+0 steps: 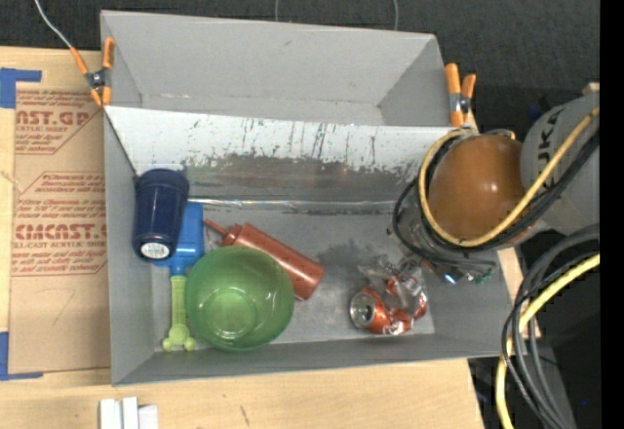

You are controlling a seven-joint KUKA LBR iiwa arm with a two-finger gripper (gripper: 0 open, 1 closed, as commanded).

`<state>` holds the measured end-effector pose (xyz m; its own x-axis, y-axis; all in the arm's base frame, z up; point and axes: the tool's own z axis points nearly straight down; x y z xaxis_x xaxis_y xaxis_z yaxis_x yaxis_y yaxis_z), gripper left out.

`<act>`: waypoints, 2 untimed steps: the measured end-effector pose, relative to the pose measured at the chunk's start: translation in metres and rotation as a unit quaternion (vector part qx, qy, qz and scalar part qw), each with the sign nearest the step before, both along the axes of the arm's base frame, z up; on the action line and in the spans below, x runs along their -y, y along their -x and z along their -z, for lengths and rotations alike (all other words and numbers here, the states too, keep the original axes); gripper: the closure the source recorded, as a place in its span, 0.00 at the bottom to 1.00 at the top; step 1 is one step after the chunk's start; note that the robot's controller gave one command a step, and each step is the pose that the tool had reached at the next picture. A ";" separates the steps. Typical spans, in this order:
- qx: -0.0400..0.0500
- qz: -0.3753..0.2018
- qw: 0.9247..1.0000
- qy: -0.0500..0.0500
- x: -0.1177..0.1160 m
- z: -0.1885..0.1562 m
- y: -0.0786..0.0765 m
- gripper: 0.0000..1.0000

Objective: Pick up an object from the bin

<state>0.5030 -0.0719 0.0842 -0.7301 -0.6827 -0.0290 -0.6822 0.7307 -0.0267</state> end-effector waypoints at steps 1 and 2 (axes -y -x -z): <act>0.007 0.032 0.999 -0.002 0.021 0.002 0.009 1.00; 0.012 0.013 1.000 0.004 0.010 0.003 0.009 1.00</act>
Offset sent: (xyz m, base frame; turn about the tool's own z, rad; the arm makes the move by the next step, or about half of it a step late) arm -0.0187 0.0027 -0.0142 0.0062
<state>0.4941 -0.0818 0.0812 -0.7471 -0.6634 -0.0410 -0.6616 0.7482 -0.0493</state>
